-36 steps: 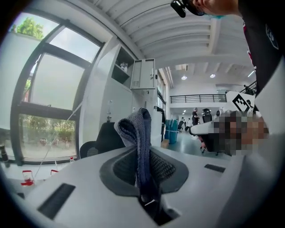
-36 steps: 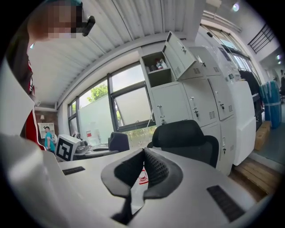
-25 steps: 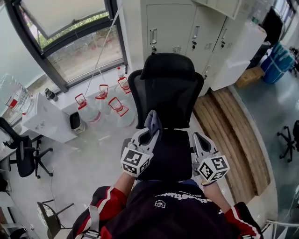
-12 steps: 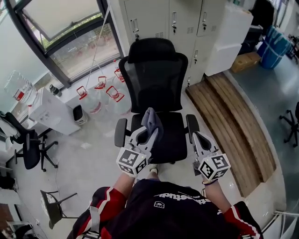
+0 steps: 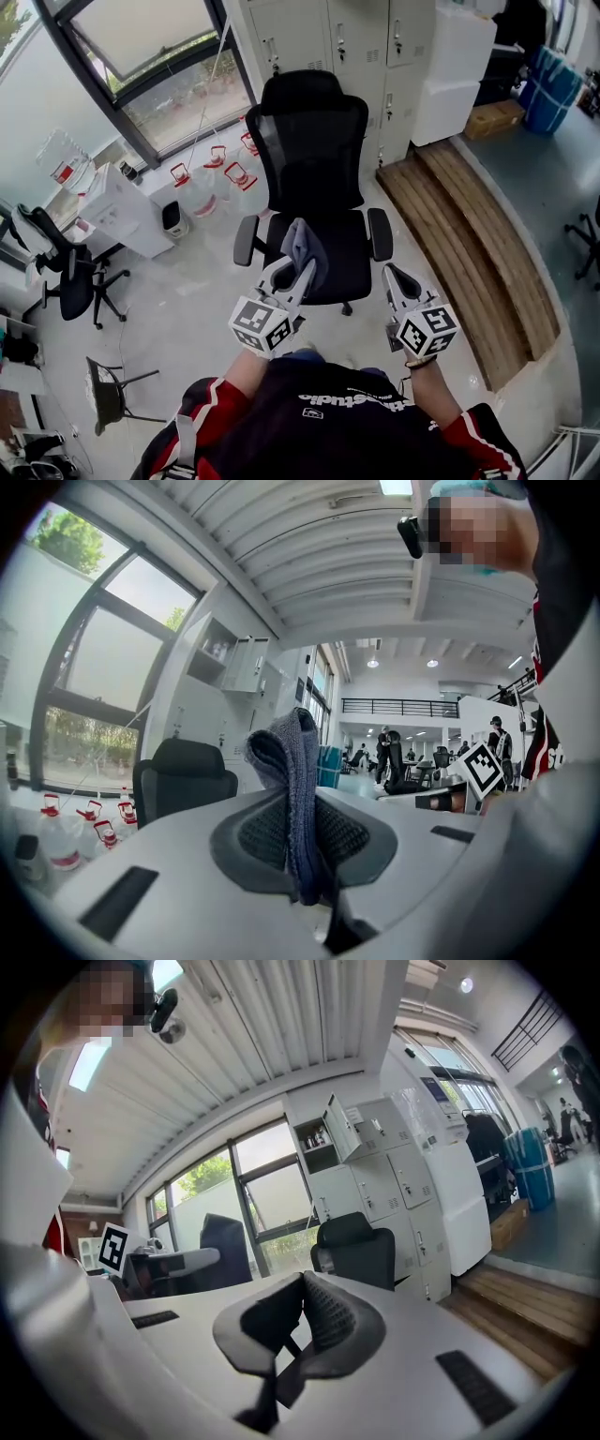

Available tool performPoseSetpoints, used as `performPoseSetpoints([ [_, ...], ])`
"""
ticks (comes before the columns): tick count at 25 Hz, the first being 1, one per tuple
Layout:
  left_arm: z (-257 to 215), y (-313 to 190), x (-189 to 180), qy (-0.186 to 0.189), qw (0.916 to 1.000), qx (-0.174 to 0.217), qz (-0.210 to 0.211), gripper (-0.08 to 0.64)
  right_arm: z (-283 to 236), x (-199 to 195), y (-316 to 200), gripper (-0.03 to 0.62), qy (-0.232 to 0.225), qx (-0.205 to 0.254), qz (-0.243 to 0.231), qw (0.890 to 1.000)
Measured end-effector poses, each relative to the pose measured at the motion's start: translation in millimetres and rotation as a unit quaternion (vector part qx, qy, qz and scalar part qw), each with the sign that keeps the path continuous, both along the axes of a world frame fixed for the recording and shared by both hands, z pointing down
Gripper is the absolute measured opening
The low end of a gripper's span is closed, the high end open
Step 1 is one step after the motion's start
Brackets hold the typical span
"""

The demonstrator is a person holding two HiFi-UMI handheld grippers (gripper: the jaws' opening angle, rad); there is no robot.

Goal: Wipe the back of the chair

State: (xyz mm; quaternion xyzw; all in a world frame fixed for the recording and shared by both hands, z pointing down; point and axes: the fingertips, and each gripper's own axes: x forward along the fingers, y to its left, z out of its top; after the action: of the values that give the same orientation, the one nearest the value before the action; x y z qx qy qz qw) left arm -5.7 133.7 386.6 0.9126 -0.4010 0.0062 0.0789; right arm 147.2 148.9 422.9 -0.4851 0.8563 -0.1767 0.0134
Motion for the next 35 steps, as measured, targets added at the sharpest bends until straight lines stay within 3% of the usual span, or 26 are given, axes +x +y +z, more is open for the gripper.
performPoseSetpoints([
  [8,-20.5,54.8,-21.2,0.001,0.9998,0.018,0.012,0.057,-9.2,-19.1,60.0,0.015,0.005,0.000,0.011,1.000],
  [17,-36.2,159.4,-126.0,-0.017,0.9992,0.035,-0.006,0.057,-39.8,-100.6,165.4,0.015,0.039,0.035,0.023,0.998],
  [24,-40.9,245.2,-176.9,-0.016,0.9987,0.049,-0.001,0.057,-47.7,-155.1,251.2,0.015,0.054,0.050,0.026,0.997],
  [35,-29.4,319.2,-204.3,-0.003,0.9987,0.048,0.016,0.057,-42.6,-183.8,328.9,0.014,0.085,0.052,0.043,0.994],
])
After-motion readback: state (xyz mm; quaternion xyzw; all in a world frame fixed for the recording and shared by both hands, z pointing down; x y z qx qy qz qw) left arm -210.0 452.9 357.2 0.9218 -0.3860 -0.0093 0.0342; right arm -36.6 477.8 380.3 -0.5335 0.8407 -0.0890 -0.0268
